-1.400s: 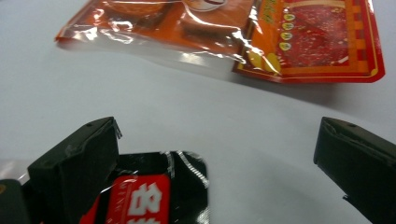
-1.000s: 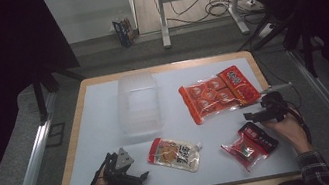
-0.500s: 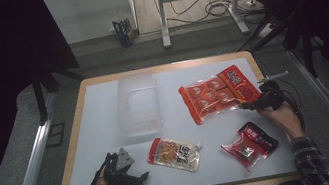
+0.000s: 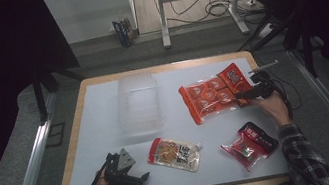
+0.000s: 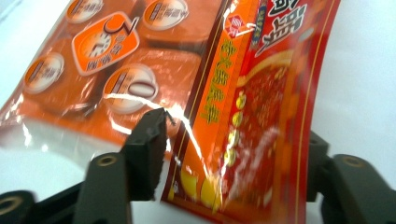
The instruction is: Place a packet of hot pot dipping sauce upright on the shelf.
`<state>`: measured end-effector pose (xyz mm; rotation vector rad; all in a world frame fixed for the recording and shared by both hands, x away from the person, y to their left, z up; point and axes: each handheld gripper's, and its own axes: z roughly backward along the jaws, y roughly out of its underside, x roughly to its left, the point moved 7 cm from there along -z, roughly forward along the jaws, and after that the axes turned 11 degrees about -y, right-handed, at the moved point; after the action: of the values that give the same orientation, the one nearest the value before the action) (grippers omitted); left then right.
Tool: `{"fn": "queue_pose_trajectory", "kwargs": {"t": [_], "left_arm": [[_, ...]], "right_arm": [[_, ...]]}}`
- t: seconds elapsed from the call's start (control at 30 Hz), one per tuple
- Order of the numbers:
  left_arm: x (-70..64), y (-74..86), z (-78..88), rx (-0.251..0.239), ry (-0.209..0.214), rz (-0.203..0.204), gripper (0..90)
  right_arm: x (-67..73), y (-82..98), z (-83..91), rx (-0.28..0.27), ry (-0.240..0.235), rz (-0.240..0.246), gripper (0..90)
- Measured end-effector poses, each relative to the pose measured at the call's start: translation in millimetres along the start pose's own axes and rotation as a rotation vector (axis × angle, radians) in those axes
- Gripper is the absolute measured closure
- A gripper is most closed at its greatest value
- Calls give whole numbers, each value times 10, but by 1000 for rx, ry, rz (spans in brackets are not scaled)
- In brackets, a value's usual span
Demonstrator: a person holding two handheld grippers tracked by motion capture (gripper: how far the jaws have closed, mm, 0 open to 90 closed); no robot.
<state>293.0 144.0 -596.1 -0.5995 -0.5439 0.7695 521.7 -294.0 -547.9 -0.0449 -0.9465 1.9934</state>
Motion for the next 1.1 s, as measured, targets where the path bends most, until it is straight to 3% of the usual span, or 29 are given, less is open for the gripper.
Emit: {"fn": "queue_pose_trajectory", "kwargs": {"t": [0.23,0.4,0.47,0.5,0.57,0.63,0.83,1.1], "left_arm": [[-3,0,0,-1,1,-2,0],[-5,-1,0,-1,2,-5,0],[-7,-2,0,-2,2,-6,0],[-7,-2,0,-2,2,-7,0],[-10,-2,1,-3,2,-8,0],[-12,-3,2,-3,1,-9,0],[-13,-6,3,-4,-3,-15,0],[-16,-10,2,-5,-5,-17,0]], "right_arm": [[-123,-130,-114,2,33,-25,601],[-223,-157,-185,-3,41,-88,705],[-213,-172,-205,-2,35,-91,765],[-191,-191,-229,12,53,-72,843],[-178,-198,-233,27,66,-63,881],[-135,-230,-226,49,93,-42,887],[-49,-284,-194,49,118,-10,887],[108,-443,13,-7,128,19,887]]}}
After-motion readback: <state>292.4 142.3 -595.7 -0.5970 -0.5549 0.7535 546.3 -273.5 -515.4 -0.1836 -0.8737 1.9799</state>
